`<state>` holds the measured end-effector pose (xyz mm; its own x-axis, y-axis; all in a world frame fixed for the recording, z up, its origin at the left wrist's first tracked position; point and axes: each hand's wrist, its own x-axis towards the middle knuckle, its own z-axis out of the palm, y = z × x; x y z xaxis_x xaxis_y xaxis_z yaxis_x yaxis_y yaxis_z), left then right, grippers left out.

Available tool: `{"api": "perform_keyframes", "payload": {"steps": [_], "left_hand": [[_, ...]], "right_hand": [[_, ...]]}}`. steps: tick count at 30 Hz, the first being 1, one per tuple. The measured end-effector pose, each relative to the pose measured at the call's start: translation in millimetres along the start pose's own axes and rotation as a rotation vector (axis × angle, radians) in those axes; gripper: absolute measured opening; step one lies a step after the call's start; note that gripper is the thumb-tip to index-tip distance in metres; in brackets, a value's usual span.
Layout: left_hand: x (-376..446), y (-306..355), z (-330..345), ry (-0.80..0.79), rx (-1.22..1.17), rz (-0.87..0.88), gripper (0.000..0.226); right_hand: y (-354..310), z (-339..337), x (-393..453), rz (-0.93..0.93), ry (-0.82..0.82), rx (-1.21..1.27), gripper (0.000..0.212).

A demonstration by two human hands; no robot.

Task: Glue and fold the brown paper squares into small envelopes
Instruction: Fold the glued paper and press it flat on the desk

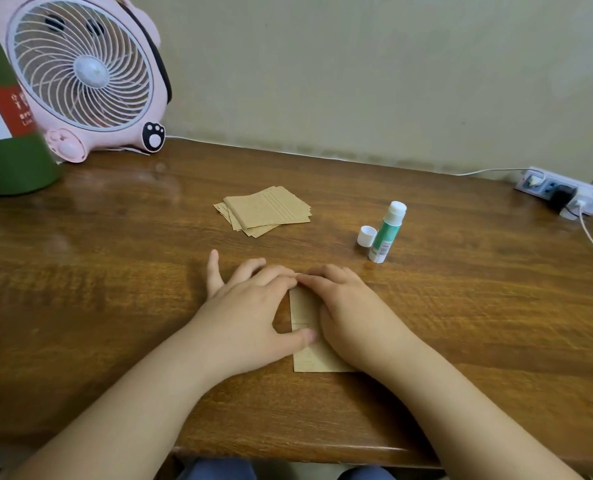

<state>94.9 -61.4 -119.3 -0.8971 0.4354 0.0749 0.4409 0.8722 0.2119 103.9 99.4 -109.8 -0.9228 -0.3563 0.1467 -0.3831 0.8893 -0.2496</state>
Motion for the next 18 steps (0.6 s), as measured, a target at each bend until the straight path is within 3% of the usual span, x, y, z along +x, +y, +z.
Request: {"api": "perform_keyframes", "payload": {"steps": [6, 9, 13, 18], "left_hand": [[1.3, -0.1, 1.9, 0.014, 0.075, -0.006, 0.082], [2.5, -0.7, 3.6, 0.026, 0.078, -0.008, 0.088], [0.9, -2.2, 5.4, 0.037, 0.068, -0.014, 0.089], [-1.6, -3.2, 5.4, 0.023, 0.102, -0.004, 0.089]], "right_hand": [[21.0, -16.9, -16.1, 0.219, 0.039, -0.077, 0.047], [18.9, -18.4, -12.0, 0.17, 0.034, -0.171, 0.044], [0.0, -4.8, 0.4, 0.048, -0.057, -0.067, 0.052], [20.1, -12.4, -10.6, 0.177, 0.025, -0.089, 0.049]]}}
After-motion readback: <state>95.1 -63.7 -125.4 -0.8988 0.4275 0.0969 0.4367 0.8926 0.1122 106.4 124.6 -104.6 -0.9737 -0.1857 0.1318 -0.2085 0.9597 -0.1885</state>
